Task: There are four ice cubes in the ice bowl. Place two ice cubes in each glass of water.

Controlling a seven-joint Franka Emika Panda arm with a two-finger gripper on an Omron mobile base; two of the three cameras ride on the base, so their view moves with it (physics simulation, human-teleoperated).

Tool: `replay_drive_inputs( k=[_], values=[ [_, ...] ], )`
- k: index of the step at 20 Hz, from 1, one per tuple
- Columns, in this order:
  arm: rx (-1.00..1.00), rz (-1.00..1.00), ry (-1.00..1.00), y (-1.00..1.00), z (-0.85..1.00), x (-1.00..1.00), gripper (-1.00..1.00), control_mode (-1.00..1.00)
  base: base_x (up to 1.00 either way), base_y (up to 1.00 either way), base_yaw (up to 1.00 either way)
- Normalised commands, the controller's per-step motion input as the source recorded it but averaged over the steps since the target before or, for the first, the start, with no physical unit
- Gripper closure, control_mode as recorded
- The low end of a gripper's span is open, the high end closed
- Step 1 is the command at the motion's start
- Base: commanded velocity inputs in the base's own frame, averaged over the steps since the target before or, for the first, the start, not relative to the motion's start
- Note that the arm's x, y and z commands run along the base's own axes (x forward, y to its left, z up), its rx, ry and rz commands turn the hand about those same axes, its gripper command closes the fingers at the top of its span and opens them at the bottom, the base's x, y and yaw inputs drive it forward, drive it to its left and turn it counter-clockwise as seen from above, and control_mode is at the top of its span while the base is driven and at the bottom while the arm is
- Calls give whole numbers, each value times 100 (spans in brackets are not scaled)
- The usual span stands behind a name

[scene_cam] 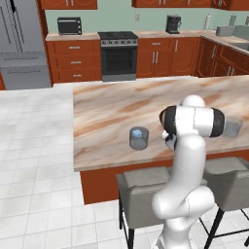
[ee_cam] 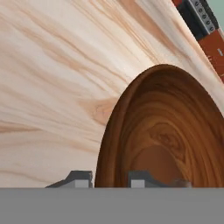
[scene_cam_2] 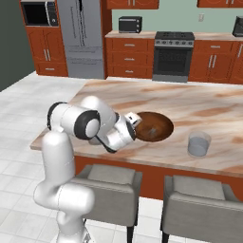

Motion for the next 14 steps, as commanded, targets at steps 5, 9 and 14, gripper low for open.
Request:
replay_drive_inputs(
  k=[5, 9, 14],
  values=[
    [-17, 0, 0, 0, 52, 0, 100, -100, 0, 0, 0],
    [-24, 0, 0, 0, 53, 0, 100, -100, 0, 0, 0],
    [-15, 0, 4, 5, 73, 0, 100, -100, 0, 0, 0]
  ],
)
